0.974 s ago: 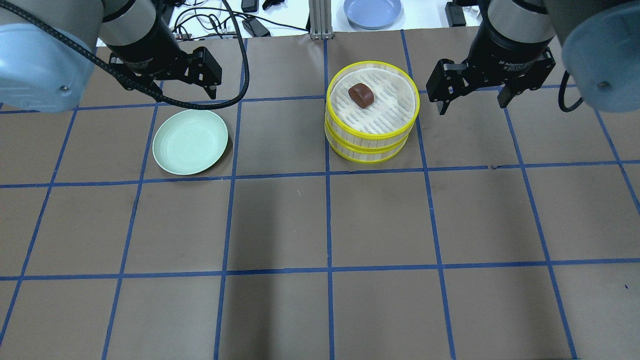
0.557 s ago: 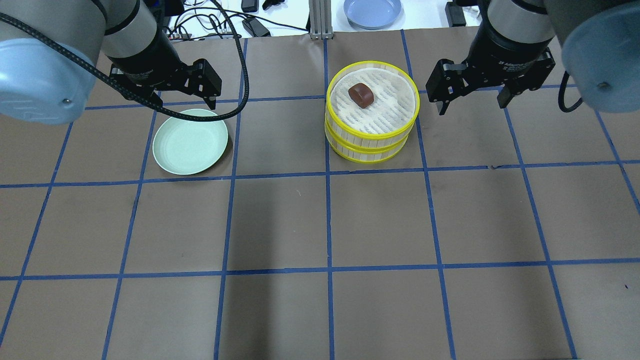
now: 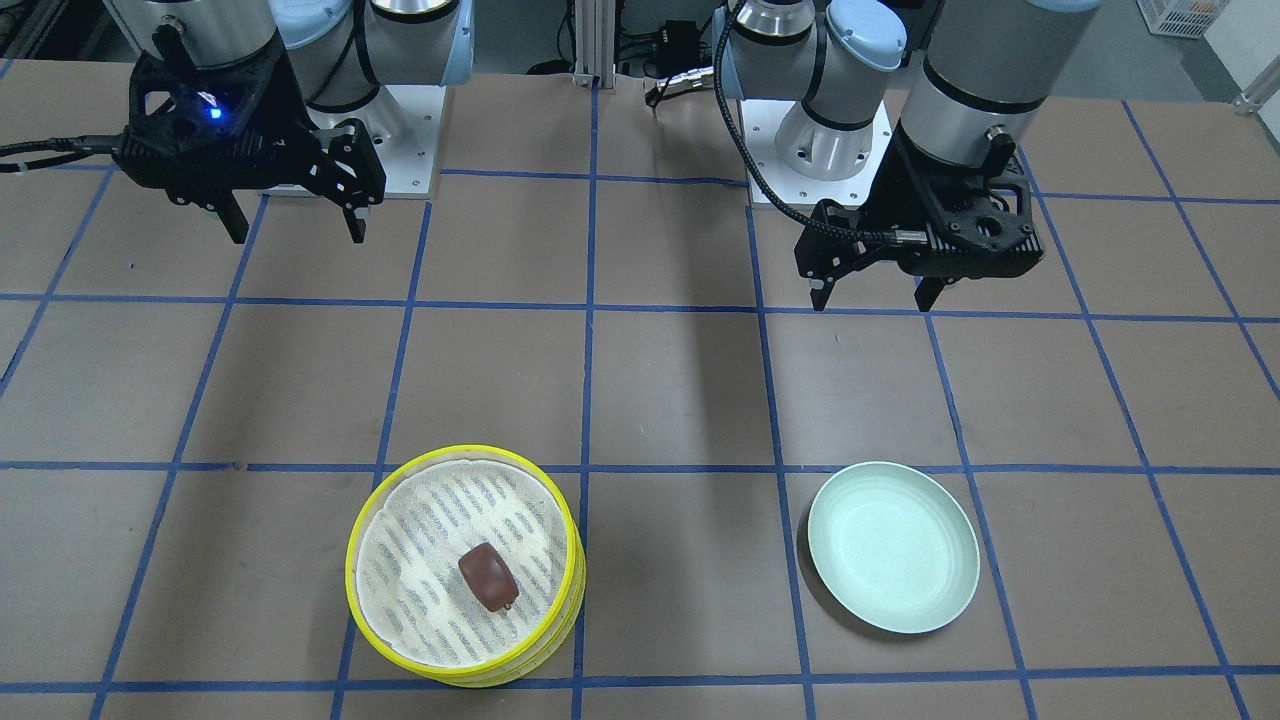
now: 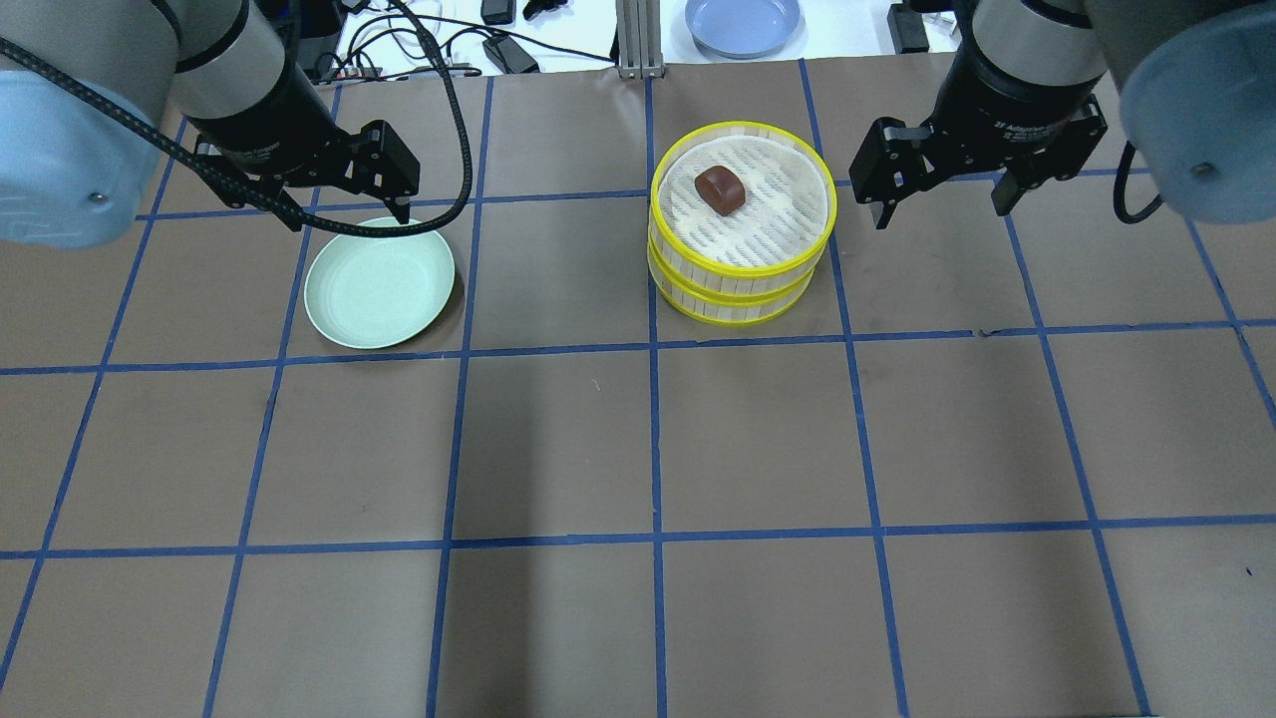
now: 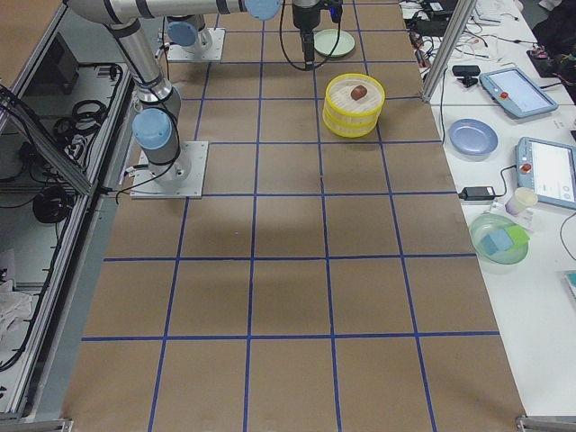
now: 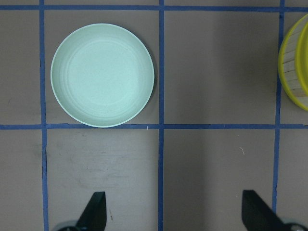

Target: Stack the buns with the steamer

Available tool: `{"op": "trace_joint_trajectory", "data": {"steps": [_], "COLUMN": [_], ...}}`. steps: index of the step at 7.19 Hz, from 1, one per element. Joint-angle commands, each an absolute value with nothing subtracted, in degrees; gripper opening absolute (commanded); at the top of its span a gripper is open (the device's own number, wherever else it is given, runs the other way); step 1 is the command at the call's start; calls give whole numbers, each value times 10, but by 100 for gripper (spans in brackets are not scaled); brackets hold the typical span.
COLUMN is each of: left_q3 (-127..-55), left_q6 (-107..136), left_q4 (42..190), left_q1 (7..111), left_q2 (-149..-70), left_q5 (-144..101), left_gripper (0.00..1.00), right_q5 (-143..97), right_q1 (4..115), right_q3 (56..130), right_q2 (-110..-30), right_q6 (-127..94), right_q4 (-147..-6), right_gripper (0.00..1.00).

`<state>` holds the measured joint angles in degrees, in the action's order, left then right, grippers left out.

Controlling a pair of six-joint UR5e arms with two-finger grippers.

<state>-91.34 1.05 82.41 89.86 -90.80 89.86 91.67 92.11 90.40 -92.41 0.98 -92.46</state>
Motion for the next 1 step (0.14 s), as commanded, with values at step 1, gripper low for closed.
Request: {"op": "trace_joint_trajectory", "data": {"steps": [1], "left_q3": [-915], "left_q6": [11], "left_q4": [838], "left_q1": [898], "left_q2": [-900], "left_q5": [899], "left_gripper": [100], "right_q5": [917], "right_q1": [921], "right_q3": [904], "right_q2": [-925], "right_q6": [10], "right_q4": [-925], "right_gripper": [100]}}
